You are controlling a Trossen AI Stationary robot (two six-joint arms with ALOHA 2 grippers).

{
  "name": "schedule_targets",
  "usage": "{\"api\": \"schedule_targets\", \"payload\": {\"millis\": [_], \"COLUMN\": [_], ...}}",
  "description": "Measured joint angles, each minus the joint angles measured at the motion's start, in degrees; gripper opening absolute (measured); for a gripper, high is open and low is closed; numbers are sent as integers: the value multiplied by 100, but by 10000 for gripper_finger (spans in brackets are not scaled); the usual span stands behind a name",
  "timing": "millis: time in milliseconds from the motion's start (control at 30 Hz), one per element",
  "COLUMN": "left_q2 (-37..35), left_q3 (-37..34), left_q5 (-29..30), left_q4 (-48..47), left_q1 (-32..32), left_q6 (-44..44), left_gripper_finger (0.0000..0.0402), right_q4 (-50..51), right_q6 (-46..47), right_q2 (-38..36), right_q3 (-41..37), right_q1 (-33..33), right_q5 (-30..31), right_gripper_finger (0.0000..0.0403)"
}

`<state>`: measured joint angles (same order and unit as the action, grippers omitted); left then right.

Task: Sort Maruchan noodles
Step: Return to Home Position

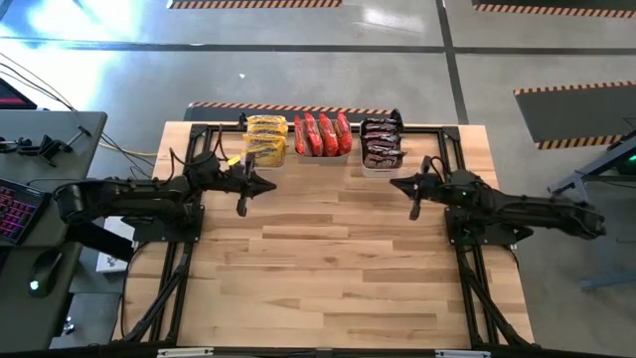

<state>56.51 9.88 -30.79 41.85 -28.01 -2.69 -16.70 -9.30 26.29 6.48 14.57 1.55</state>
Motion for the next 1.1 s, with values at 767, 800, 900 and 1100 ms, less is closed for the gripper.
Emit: {"api": "schedule_targets", "payload": {"millis": [767, 800, 900, 1100], "left_q2": [-1308, -1378, -1621, -2143], "left_q3": [-924, -919, -921, -921], "left_q5": [1423, 1499, 1722, 1984], "left_q4": [-270, -342, -595, -1163], "left_q1": [-165, -133, -31, 251], "left_q6": [656, 616, 602, 496], "left_gripper_finger": [0, 0, 0, 0], "right_q4": [1746, 1826, 2031, 2409], "right_q6": [184, 183, 197, 175], "right_q2": [-1831, -1932, -2264, -2614], "right_q3": [0, 0, 1, -20], "right_q1": [0, 0, 0, 2], "right_q5": [253, 289, 397, 604], "right_gripper_finger": [0, 0, 0, 0]}}
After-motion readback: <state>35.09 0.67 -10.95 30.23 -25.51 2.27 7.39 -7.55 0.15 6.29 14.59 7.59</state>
